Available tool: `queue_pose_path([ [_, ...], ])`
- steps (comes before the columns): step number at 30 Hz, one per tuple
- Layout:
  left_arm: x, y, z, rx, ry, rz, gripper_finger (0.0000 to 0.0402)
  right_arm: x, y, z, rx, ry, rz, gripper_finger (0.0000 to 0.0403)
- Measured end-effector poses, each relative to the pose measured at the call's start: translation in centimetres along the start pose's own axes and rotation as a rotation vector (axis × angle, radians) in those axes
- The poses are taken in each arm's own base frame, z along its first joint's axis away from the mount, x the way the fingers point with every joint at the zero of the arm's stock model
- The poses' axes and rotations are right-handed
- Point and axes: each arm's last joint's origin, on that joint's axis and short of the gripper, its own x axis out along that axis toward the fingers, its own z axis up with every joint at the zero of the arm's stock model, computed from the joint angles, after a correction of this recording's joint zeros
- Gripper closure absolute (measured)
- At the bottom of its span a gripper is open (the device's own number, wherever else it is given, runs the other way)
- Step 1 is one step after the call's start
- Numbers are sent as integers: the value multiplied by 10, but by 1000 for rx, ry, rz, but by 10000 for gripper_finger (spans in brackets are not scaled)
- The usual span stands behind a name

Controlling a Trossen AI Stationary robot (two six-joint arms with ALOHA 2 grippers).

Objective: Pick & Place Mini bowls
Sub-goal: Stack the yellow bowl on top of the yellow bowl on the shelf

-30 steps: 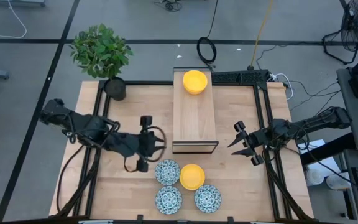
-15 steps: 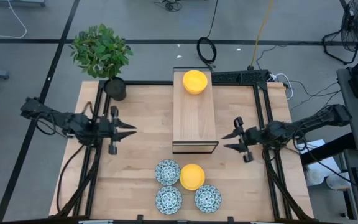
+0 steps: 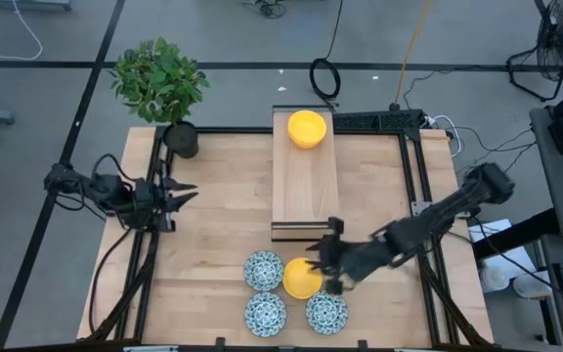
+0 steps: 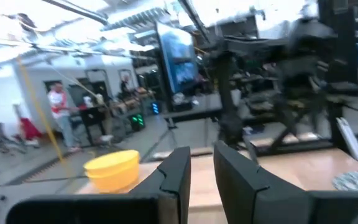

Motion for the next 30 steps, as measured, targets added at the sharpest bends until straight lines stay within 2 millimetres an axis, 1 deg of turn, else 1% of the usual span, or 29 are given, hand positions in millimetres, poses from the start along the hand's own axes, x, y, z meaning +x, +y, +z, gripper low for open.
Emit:
queue_pose_path([
  [3, -1, 2, 3, 17, -23, 45, 325, 15, 16, 14, 73, 163, -36, 277],
  [6, -1, 5, 8, 23, -62, 85, 325, 30, 22, 20, 165, 245, -66, 277],
  [10, -1, 5, 8, 28, -62, 86, 325, 53, 23, 8, 280, 345, -86, 277],
  [12, -1, 5, 9, 39, -64, 87, 325, 62, 20, 2, 331, 371, -109, 277],
  [14, -1, 5, 9, 89, -65, 90, 325, 68, 15, -2, 387, 395, -132, 277],
  [18, -1, 5, 9, 239, -60, 96, 325, 76, 7, -11, 486, 421, -187, 277],
  [20, -1, 5, 9, 278, -58, 97, 325, 78, 5, -17, 518, 440, -200, 277],
  [25, -1, 5, 9, 300, -57, 98, 325, 82, 2, -28, 564, 471, -227, 277],
  [30, -1, 5, 10, 299, -59, 99, 325, 88, 3, -36, 631, 486, -185, 277],
])
